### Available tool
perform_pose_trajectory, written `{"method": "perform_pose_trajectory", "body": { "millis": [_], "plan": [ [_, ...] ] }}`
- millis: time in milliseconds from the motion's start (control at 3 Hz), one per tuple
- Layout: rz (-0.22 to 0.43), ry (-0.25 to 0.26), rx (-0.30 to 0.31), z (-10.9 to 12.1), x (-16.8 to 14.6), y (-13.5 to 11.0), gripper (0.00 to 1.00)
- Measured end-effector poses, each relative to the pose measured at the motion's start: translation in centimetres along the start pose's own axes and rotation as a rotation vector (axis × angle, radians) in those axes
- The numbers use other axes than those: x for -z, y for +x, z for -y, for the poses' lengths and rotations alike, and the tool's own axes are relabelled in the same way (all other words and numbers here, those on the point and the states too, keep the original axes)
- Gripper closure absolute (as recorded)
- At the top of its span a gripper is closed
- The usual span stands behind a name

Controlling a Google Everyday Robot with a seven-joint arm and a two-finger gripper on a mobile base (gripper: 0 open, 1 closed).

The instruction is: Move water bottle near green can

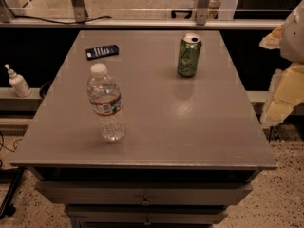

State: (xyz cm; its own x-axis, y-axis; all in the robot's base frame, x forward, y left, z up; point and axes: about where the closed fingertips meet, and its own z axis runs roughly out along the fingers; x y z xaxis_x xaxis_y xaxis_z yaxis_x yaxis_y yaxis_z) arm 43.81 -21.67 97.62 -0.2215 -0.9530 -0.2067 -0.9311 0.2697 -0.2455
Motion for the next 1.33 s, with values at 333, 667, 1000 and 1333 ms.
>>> {"method": "perform_pose_trajectory", "body": {
  "millis": [333,667,1000,1333],
  "plan": [
    [0.000,0.000,0.000,0.0,0.0,0.0,0.00],
    [0.089,-0.032,-0.026,-1.1,-1.3,-0.9,0.00],
    [0.265,-0.088,-0.070,-3.8,-5.2,-3.0,0.00],
    [0.457,-0.130,-0.076,-6.5,-8.9,-6.8,0.00]
  ]
}}
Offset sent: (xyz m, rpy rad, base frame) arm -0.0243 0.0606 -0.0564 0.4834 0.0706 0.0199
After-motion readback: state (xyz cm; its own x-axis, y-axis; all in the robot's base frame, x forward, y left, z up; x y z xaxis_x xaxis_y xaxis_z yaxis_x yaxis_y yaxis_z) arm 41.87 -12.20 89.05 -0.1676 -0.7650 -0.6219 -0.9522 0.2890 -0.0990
